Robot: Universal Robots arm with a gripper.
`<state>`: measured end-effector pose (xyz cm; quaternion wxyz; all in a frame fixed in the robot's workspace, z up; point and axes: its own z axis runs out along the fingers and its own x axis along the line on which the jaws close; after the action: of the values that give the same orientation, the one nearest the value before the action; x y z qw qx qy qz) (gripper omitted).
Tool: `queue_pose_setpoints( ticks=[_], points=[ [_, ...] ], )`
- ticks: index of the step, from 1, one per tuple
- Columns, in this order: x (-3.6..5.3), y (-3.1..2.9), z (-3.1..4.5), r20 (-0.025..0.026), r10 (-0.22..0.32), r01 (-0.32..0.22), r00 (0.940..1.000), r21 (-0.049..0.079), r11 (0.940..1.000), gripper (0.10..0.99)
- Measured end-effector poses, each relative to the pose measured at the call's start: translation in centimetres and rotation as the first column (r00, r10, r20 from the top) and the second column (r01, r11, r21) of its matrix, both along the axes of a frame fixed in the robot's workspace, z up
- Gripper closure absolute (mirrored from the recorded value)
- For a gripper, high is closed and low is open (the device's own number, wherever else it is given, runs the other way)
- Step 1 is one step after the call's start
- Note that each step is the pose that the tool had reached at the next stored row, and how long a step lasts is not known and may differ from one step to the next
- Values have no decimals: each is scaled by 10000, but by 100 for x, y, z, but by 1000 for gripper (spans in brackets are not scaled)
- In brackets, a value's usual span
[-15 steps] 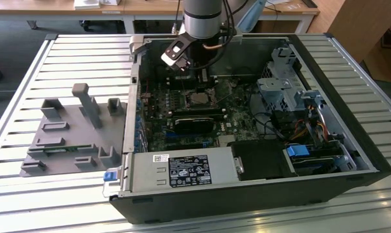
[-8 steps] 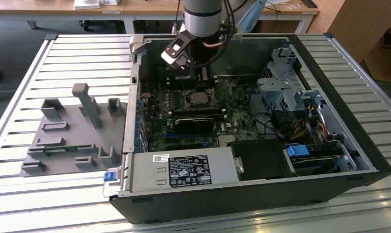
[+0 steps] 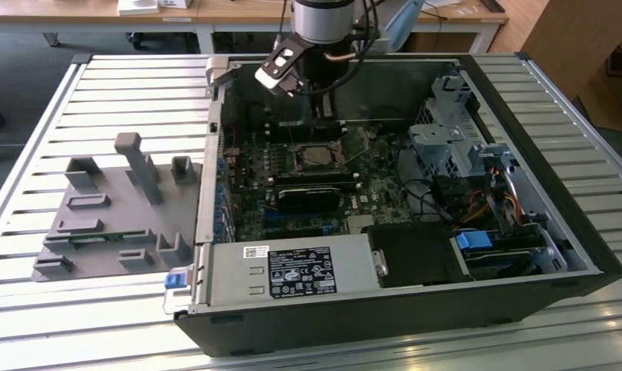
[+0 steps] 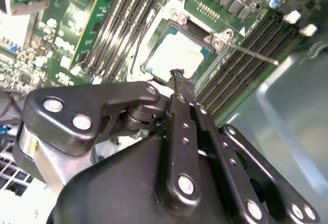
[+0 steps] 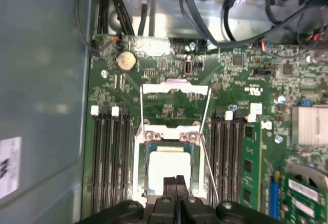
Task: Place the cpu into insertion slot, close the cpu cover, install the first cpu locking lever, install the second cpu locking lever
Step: 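Close the cpu cover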
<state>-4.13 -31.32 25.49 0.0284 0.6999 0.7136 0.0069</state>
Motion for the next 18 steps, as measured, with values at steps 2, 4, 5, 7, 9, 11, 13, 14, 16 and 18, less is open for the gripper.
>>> queue_pose_setpoints(
  ticks=[2, 4, 5, 7, 9, 11, 13, 14, 16, 18],
  points=[
    [0, 0, 64, -1, 0, 0, 10000, -2, 10000, 980],
    [0, 0, 123, -1, 0, 0, 10000, -2, 10000, 980],
    [0, 0, 139, -1, 1, -1, 10000, -1, 10000, 980],
    [1, -9, 153, 1, 3, -3, 10000, 0, 10000, 980],
    [0, -41, 153, 0, 0, 0, 10000, -1, 10000, 980],
    [0, -90, 154, -1, -4, 4, 10000, -1, 10000, 980],
    [0, -140, 153, 0, -9, 9, 10000, 1, 10000, 980],
    [0, -163, 154, -1, -11, 11, 10000, -1, 10000, 980],
    [15, -177, 153, -20, -15, 15, 10000, 8, 10000, 980],
    [41, -178, 154, -90, -15, 16, 10000, 112, 9999, 980]
  ],
)
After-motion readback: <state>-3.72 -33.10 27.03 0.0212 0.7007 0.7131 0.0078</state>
